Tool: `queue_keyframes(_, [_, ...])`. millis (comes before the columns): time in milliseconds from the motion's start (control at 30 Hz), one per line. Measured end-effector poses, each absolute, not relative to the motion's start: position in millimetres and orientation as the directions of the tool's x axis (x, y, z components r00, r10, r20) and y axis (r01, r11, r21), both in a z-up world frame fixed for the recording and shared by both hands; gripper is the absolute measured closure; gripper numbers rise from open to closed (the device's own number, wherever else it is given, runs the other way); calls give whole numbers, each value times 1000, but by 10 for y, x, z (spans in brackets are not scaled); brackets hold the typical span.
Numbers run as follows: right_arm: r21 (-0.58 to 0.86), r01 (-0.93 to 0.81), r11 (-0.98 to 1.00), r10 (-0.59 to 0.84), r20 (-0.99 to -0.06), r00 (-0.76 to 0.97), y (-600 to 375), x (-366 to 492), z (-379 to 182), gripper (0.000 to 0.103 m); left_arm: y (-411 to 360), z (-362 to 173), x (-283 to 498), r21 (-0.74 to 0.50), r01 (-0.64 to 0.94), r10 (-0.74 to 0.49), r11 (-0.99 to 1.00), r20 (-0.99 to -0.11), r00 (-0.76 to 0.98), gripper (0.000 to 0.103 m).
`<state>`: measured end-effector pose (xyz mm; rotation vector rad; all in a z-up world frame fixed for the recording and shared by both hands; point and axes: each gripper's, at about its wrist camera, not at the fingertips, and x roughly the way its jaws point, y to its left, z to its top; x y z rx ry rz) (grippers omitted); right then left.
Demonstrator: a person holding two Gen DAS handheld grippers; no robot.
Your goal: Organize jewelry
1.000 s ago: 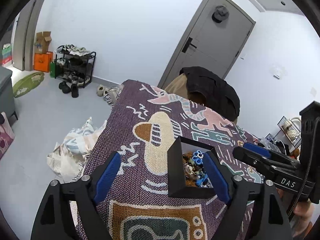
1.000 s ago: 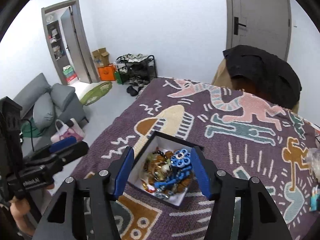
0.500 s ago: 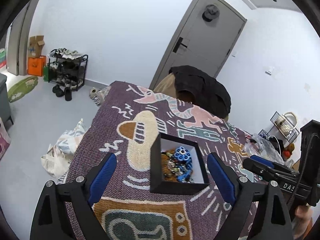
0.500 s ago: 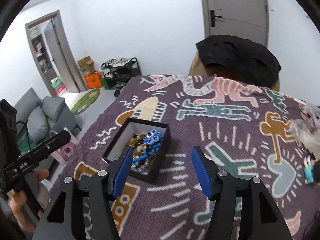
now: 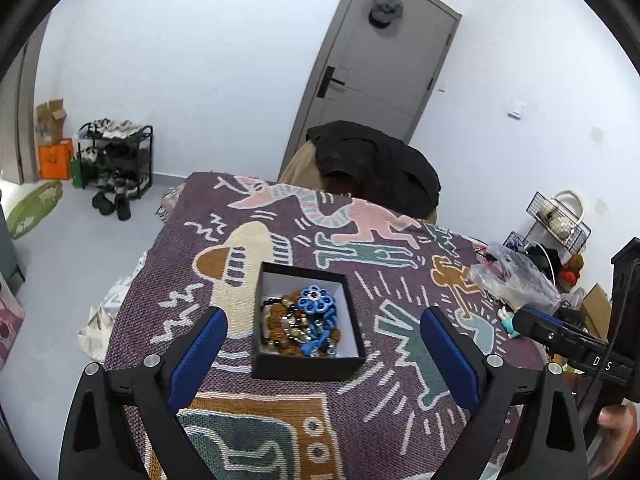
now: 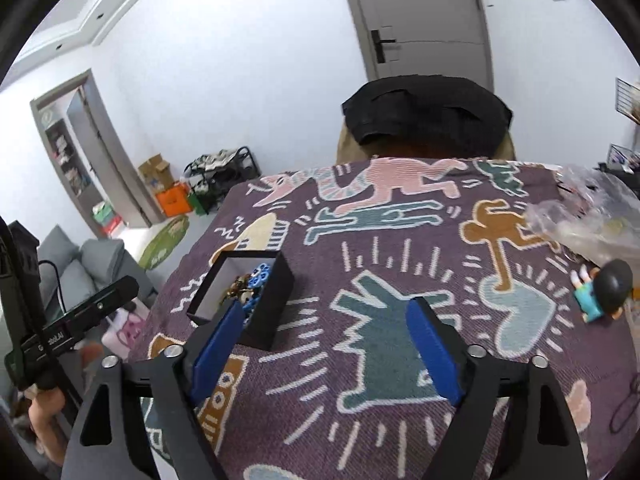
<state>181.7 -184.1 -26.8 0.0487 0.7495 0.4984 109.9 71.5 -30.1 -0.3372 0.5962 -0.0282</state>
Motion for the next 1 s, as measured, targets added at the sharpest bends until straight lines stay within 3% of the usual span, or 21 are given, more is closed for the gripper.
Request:
queue_keyframes(133, [210, -373, 904, 416, -636, 650, -2028, 1746, -235, 17, 588, -210, 1073, -294, -54, -120, 954, -542, 832, 0])
queue_keyframes(233, [214, -371, 904, 418, -632, 653, -2115, 1700, -220, 3, 476, -137, 1035, -271, -37, -120, 962, -539, 834, 0])
queue_keyframes(1000, [211, -450, 868, 478, -603, 639, -2578, 1179, -225, 3, 65, -5, 464, -196, 13, -116, 981, -525, 843, 0])
